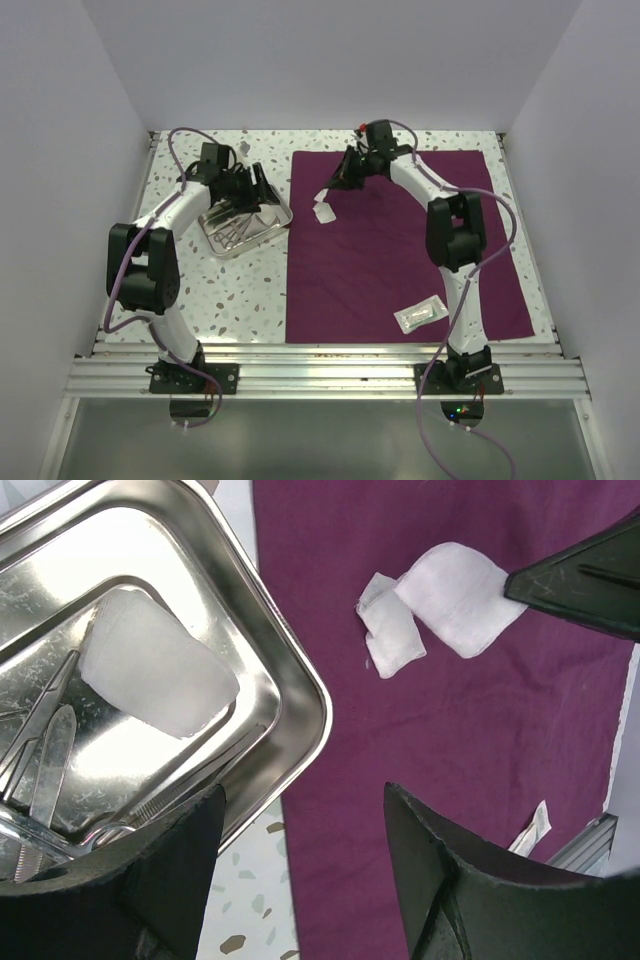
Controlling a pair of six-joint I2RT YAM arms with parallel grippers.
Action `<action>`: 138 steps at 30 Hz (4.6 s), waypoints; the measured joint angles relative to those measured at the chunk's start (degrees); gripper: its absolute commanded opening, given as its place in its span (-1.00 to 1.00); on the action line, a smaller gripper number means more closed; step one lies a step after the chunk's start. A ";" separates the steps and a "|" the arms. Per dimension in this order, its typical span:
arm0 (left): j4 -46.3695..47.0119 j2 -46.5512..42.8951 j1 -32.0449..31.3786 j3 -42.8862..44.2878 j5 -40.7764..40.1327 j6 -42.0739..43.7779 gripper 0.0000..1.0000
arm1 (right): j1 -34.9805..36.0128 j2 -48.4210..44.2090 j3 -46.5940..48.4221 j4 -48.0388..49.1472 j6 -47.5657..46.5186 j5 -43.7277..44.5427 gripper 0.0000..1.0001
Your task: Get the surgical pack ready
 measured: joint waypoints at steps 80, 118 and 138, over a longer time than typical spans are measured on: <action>0.42 -0.33 1.84 -3.23 2.91 0.02 0.36 | 5.57 10.69 12.17 -19.78 -24.48 11.15 -0.27; 19.85 -0.33 2.99 -10.91 19.06 -12.83 0.67 | 5.55 -0.79 4.85 -9.84 -5.49 -1.86 -1.00; 39.78 -0.35 -0.85 -17.40 21.20 -35.93 0.75 | 7.78 -4.81 -3.23 2.93 5.84 -7.85 -1.00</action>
